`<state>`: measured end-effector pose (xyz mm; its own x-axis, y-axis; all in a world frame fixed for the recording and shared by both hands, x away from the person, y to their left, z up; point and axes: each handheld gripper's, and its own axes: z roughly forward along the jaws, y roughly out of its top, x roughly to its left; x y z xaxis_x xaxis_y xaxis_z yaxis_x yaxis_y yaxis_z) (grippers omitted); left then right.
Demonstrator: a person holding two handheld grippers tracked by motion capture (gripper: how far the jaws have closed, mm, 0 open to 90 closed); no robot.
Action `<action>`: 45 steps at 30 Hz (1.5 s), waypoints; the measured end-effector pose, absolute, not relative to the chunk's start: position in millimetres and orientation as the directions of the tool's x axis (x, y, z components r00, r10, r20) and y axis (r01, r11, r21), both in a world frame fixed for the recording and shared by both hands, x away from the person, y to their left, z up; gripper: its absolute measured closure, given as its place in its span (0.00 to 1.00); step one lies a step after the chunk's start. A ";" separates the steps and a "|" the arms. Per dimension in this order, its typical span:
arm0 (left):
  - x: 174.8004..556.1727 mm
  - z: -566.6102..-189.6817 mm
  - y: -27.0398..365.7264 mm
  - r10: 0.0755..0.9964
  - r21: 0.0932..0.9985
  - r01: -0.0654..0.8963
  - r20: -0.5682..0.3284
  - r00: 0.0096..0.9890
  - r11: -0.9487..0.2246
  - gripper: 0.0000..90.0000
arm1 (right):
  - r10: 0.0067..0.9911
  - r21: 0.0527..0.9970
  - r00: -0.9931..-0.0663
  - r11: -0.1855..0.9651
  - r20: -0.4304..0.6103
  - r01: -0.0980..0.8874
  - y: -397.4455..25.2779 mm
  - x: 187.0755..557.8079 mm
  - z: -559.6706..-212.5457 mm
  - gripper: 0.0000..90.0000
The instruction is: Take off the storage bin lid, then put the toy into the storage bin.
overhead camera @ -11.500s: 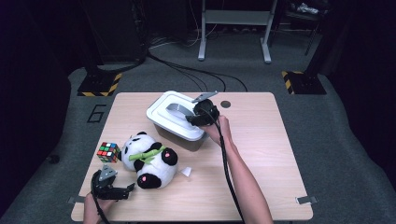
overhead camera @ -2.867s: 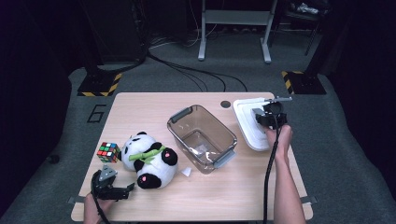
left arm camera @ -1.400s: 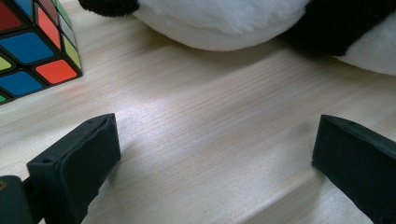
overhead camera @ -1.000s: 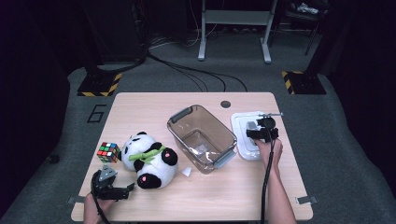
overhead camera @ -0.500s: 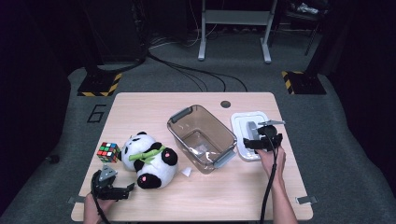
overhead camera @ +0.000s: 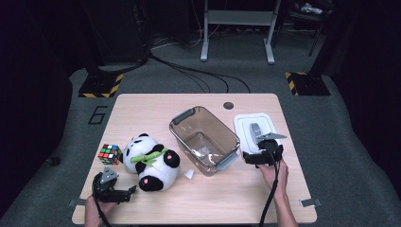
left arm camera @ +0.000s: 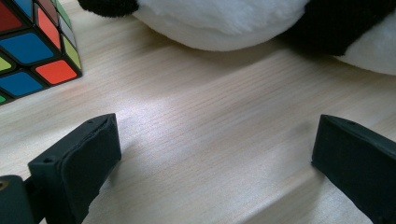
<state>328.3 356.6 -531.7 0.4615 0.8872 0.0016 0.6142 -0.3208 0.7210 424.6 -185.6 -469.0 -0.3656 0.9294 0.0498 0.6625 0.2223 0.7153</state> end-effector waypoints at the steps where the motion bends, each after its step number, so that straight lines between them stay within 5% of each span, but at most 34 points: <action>1: 328.3 -531.7 356.6 0.887 0.721 0.614 0.002 0.461 -0.321 0.01 | 0.930 0.713 -0.364 0.222 0.050 0.665 -184.7 422.1 -469.9 0.00; 23: 328.4 -532.0 356.1 0.890 0.725 0.614 -0.003 0.456 -0.312 0.01 | 0.908 0.700 -0.419 0.281 0.028 0.657 -173.3 371.3 -524.6 0.00; 45: 328.3 -529.9 357.9 0.884 0.718 0.626 -0.031 0.467 -0.305 0.00 | 0.895 0.716 -0.446 0.311 0.000 0.625 -171.2 365.4 -529.4 0.00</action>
